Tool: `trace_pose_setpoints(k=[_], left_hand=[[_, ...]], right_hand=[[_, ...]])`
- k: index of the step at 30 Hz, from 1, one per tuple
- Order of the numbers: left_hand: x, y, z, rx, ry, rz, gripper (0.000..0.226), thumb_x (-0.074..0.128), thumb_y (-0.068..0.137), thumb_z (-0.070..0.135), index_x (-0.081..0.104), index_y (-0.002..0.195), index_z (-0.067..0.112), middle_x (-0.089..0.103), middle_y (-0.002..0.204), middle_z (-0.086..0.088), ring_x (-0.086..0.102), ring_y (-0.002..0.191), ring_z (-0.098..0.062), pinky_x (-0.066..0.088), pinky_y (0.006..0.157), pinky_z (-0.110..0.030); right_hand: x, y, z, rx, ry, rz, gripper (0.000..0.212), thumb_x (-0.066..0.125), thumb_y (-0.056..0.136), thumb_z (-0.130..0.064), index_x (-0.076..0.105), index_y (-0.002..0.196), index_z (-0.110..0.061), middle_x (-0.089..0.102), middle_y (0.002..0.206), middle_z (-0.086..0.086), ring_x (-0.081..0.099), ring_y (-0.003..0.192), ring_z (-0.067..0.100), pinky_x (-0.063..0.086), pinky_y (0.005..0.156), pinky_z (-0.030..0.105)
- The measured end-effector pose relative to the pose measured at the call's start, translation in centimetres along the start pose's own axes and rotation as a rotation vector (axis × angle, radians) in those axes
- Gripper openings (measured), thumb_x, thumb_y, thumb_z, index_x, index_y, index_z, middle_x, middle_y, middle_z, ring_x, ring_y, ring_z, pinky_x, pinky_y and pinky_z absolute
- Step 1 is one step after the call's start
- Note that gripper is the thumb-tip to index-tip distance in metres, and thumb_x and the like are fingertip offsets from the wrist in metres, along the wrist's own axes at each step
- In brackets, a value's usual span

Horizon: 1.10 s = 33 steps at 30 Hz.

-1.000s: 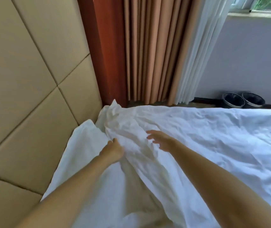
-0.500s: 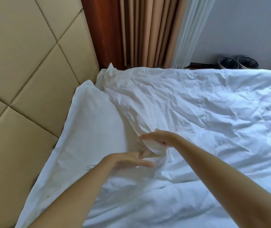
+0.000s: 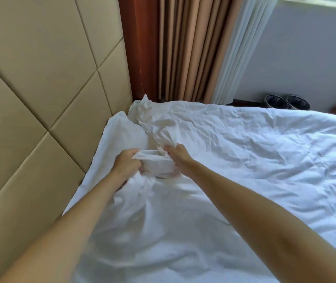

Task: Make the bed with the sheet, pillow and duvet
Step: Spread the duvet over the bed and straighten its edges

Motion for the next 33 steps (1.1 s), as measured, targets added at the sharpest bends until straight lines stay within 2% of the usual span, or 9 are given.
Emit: trace_pose_setpoints(k=[3, 8, 11, 14, 16, 18, 22, 27, 33], left_hand=[[-7.1, 0.4, -0.2, -0.007, -0.175, 0.169, 0.028, 0.051, 0.060, -0.016, 0.041, 0.054, 0.010, 0.034, 0.054, -0.003, 0.030, 0.054, -0.019, 0.023, 0.049, -0.024], [-10.5, 1.3, -7.6, -0.203, -0.212, 0.330, 0.027, 0.058, 0.073, -0.006, 0.044, 0.056, 0.010, 0.039, 0.047, -0.002, 0.035, 0.050, -0.024, 0.025, 0.049, -0.023], [-11.7, -0.1, -9.8, -0.205, -0.048, 0.477, 0.018, 0.041, 0.093, 0.008, 0.054, 0.082, 0.006, 0.053, 0.076, -0.014, 0.056, 0.069, -0.035, 0.038, 0.041, -0.023], [-8.9, -1.3, -12.0, -0.267, -0.185, 0.179, 0.030, 0.039, 0.100, 0.028, 0.046, 0.122, 0.009, 0.052, 0.114, -0.009, 0.055, 0.097, -0.021, 0.041, 0.050, -0.005], [-5.6, -2.7, -14.9, -0.359, -0.120, -0.213, 0.064, 0.050, 0.089, 0.053, 0.033, 0.141, 0.019, 0.045, 0.136, 0.002, 0.050, 0.117, -0.013, 0.043, 0.080, -0.013], [-4.4, -4.2, -17.6, -0.403, 0.080, -0.350, 0.073, 0.061, 0.076, 0.062, 0.036, 0.135, 0.027, 0.046, 0.133, 0.009, 0.050, 0.119, -0.011, 0.039, 0.091, -0.019], [-4.1, -3.6, -18.2, -0.262, 0.165, -0.084, 0.041, 0.064, 0.083, 0.047, 0.060, 0.108, 0.015, 0.063, 0.099, 0.000, 0.061, 0.101, -0.024, 0.047, 0.083, -0.030], [-13.3, -5.2, -17.5, -0.271, 0.340, 0.368, 0.045, 0.053, 0.093, 0.037, 0.061, 0.088, -0.008, 0.064, 0.088, -0.025, 0.058, 0.090, -0.044, 0.044, 0.068, -0.037], [-13.3, -9.3, -22.6, -0.386, 0.489, 0.376, 0.039, 0.038, 0.100, 0.032, 0.058, 0.092, -0.001, 0.062, 0.094, -0.020, 0.057, 0.092, -0.038, 0.036, 0.066, -0.034]], right_hand=[[3.9, 1.2, -7.1, -0.107, -0.006, -0.019, 0.030, 0.050, 0.091, -0.019, 0.057, 0.113, 0.000, 0.055, 0.093, 0.007, 0.052, 0.089, 0.022, 0.041, 0.075, 0.030], [6.8, 2.2, -9.9, -0.157, 0.146, -0.097, 0.017, 0.044, 0.096, -0.019, 0.054, 0.108, -0.013, 0.053, 0.097, 0.002, 0.055, 0.094, 0.020, 0.050, 0.087, 0.038], [11.4, 2.9, -5.6, 0.002, 0.181, -0.364, 0.043, 0.036, 0.101, -0.033, 0.032, 0.142, -0.022, 0.042, 0.135, -0.006, 0.040, 0.132, 0.022, 0.023, 0.111, 0.051], [14.9, 3.1, -2.3, 0.095, 0.019, -0.504, 0.049, 0.034, 0.100, -0.040, 0.026, 0.147, -0.027, 0.032, 0.151, -0.004, 0.030, 0.140, 0.023, 0.012, 0.113, 0.052], [15.6, 3.1, -0.8, 0.130, -0.055, -0.472, 0.048, 0.041, 0.100, -0.033, 0.031, 0.146, -0.026, 0.033, 0.150, 0.001, 0.030, 0.139, 0.025, 0.019, 0.110, 0.048], [16.0, 2.4, 0.0, 0.102, -0.140, -0.440, 0.052, 0.046, 0.098, -0.026, 0.028, 0.147, -0.024, 0.031, 0.150, 0.003, 0.032, 0.137, 0.024, 0.030, 0.102, 0.038], [16.4, 0.6, 1.1, 0.014, -0.259, -0.418, 0.055, 0.054, 0.094, -0.022, 0.033, 0.145, -0.015, 0.042, 0.141, 0.010, 0.052, 0.112, 0.022, 0.045, 0.079, 0.023], [17.5, -2.1, 0.4, -0.081, -0.329, -0.438, 0.042, 0.042, 0.100, -0.022, 0.042, 0.140, -0.008, 0.047, 0.140, 0.014, 0.052, 0.116, 0.022, 0.042, 0.086, 0.019], [22.5, -8.0, 4.6, -0.159, -0.710, -0.723, 0.043, 0.033, 0.102, -0.015, 0.035, 0.145, -0.018, 0.023, 0.155, 0.009, 0.020, 0.143, 0.023, 0.016, 0.112, 0.026]])
Point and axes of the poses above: each hand's wrist, its own y-axis towards the middle knuckle, its own x-axis out of the palm, z = x × y, the point moved 9 cm from there along y, towards the middle knuckle
